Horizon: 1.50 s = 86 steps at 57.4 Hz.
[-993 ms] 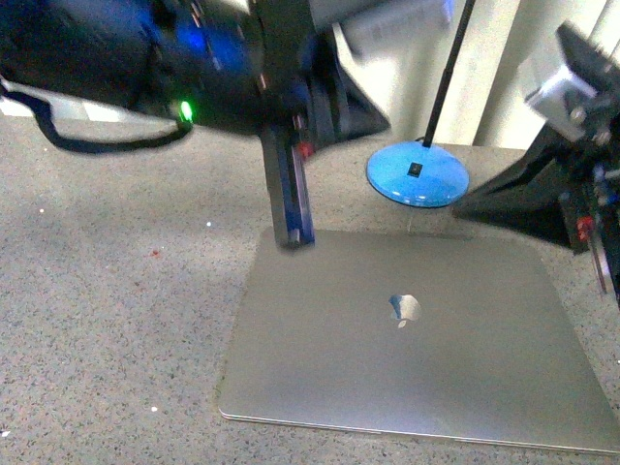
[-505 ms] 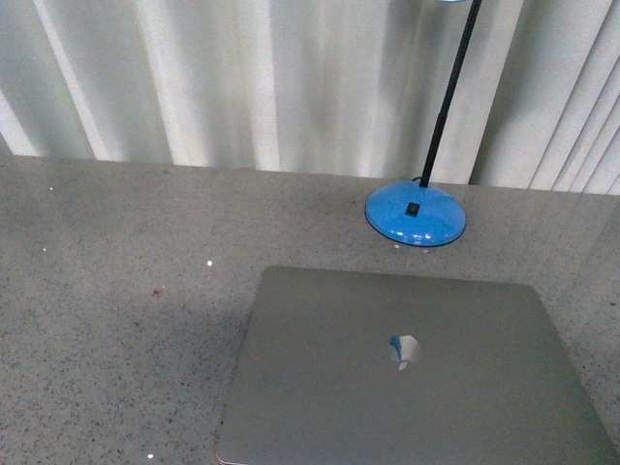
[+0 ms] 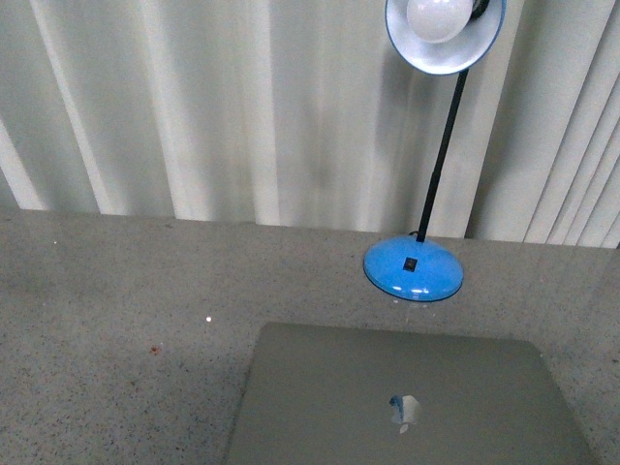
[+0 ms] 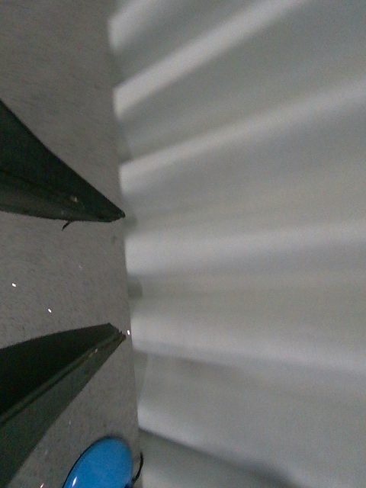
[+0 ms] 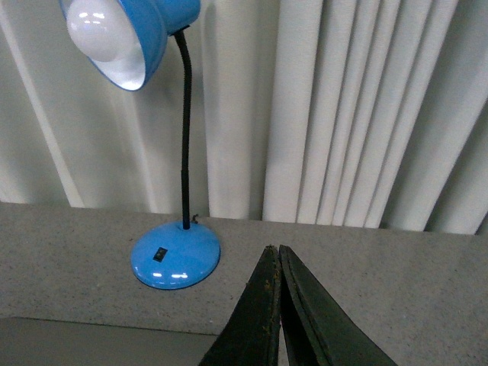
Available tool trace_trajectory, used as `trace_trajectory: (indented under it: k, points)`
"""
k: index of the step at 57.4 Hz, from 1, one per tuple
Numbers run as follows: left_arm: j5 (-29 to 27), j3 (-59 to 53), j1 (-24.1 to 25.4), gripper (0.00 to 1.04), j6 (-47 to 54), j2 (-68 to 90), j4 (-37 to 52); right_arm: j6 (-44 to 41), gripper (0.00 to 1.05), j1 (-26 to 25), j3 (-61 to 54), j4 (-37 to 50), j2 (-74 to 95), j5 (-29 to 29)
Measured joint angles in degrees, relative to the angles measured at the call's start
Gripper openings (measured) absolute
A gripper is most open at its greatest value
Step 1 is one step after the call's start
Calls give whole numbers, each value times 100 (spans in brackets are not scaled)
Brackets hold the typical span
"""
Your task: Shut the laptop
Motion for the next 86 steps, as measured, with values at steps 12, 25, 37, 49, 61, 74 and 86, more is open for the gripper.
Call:
trace_trajectory:
  k: [12,25,37,49,61,74,86]
  points:
    - [42,-984,-35,4,-247,-625,330,20,3,-2,-503,-57,-595,2]
    - [28,-1794,-33,4,-308,-1335,420,24,3,-4,-929,-413,-1357,2]
    - [31,-2264,-33,4,-313,-1974,286,26,3,-4,-1139,-828,-2004,2]
    - [31,-2566,-33,4,-313,-2577,-31,33,3,-4,-1388,-942,-2435,2]
    - [31,-2774,-33,4,-315,-3200,-448,35,3,-4,-1427,-1451,-2997,2]
    - [28,-2924,-33,4,-328,-3681,-597,35,3,-4,-1427,-1987,-3543,2]
    - [31,-2927,-33,4,-328,-4422,-1309,35,3,-4,-1427,-2492,-4052,2]
